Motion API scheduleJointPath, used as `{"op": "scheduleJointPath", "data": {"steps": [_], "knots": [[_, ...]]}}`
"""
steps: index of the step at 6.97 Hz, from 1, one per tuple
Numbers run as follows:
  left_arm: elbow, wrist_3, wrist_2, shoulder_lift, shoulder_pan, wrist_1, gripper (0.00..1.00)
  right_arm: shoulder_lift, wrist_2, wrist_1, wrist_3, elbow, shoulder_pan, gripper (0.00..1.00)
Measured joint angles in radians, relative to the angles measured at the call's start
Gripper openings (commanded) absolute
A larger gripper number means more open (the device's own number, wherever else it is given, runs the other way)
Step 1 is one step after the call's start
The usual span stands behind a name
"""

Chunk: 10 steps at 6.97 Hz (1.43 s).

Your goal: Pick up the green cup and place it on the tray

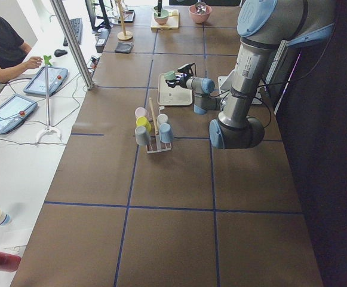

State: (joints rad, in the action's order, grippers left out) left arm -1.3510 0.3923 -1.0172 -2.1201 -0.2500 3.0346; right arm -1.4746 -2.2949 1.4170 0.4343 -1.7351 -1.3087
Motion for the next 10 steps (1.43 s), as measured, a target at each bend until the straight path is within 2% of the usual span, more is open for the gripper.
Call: {"op": "scheduleJointPath", "data": {"steps": [1,3,4,7,8,9,10], "knots": [[0.019,-0.004,0.003,-0.018,0.0,-0.002,0.14,-0.001,-0.012,-0.001,-0.036,0.018,-0.019,1.0],[0.039,-0.043,0.005,-0.035,0.0,-0.005,0.19,-0.001,-0.022,-0.001,-0.074,0.038,-0.04,1.0],[0.054,-0.054,0.005,-0.044,0.001,-0.005,0.44,-0.001,-0.023,-0.001,-0.078,0.04,-0.042,1.0],[0.074,-0.061,0.005,-0.055,0.003,-0.007,0.68,0.0,-0.022,0.0,-0.08,0.043,-0.043,1.0],[0.074,-0.062,0.005,-0.055,0.003,-0.007,0.82,0.0,-0.021,-0.001,-0.08,0.043,-0.043,1.0],[0.075,-0.072,0.005,-0.055,0.003,-0.008,0.9,0.0,-0.021,-0.001,-0.08,0.043,-0.043,1.0],[0.075,-0.092,0.006,-0.055,0.003,-0.008,0.93,0.0,-0.02,-0.002,-0.08,0.043,-0.042,1.0]]}}
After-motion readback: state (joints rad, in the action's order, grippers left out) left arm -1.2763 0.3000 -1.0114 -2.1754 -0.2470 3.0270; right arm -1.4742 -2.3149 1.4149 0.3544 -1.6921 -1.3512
